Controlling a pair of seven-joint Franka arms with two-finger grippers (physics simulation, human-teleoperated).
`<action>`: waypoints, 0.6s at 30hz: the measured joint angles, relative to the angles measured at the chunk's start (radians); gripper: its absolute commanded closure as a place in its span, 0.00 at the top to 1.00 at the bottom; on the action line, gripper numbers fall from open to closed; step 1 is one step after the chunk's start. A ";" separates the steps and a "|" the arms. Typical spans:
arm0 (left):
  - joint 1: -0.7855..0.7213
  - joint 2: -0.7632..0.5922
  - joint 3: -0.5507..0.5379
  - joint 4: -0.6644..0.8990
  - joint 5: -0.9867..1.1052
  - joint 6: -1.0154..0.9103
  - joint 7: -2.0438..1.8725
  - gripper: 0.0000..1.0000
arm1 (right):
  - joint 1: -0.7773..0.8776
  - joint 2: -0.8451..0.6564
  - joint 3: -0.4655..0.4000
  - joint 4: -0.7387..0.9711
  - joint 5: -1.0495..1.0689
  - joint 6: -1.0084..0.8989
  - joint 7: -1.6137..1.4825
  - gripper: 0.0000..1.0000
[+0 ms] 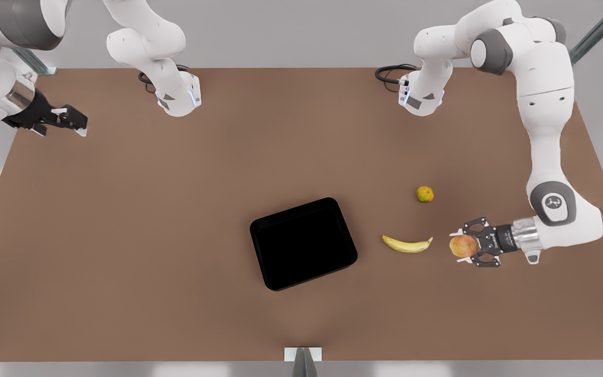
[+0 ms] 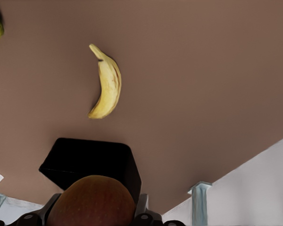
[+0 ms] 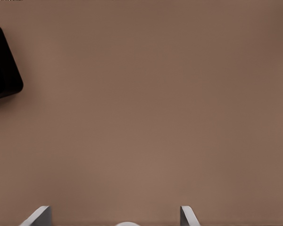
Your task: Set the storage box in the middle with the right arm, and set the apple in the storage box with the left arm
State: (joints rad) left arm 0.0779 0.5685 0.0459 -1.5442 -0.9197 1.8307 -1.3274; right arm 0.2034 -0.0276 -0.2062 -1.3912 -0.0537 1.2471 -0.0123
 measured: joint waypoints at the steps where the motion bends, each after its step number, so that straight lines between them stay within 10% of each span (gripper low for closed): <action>1: -0.009 -0.001 -0.072 0.023 0.063 0.012 -0.079 0.62 | -0.014 0.000 0.000 0.000 0.000 0.000 0.000 1.00; 17: -0.473 0.150 -0.348 0.245 0.645 0.564 -1.421 0.66 | 0.020 0.001 -0.005 -0.003 0.001 -0.002 0.000 1.00; 18: -0.474 0.158 -0.349 0.244 0.674 0.563 -1.422 1.00 | 0.016 0.001 -0.005 -0.003 0.001 -0.002 0.000 1.00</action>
State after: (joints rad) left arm -0.3957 0.7267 -0.3034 -1.3006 -0.2455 2.3937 -2.7494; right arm 0.2190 -0.0261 -0.2108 -1.3942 -0.0522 1.2456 -0.0123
